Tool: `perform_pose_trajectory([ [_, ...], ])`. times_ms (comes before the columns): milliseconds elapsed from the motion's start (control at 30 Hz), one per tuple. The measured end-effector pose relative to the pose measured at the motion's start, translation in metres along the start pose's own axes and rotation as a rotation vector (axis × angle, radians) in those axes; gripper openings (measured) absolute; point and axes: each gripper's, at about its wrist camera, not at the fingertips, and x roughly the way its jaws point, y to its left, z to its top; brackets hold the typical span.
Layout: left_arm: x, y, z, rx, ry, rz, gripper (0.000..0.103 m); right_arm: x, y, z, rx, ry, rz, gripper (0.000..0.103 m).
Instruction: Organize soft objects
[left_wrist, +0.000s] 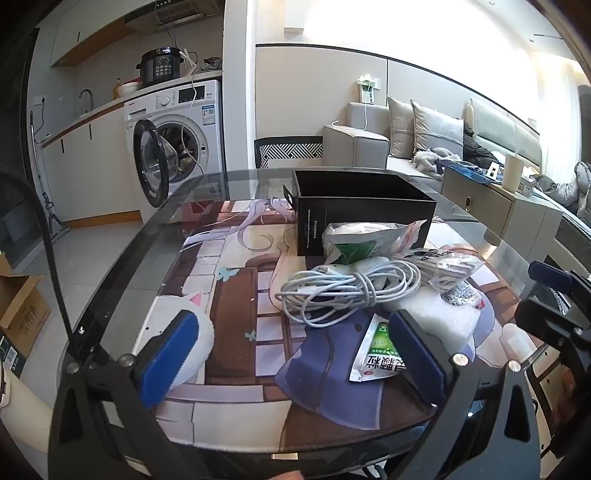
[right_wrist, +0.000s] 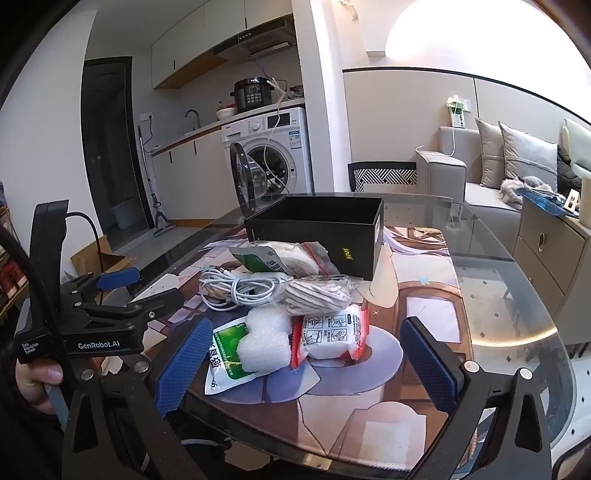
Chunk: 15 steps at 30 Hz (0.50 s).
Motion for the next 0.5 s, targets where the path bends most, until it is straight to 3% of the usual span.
perform_pose_trajectory([
  [500, -0.0008, -0.001, 0.0026, -0.015, -0.018, -0.012, 0.103, -0.0006, 0.0013, 0.0003, 0.0, 0.012, 0.0, 0.103],
])
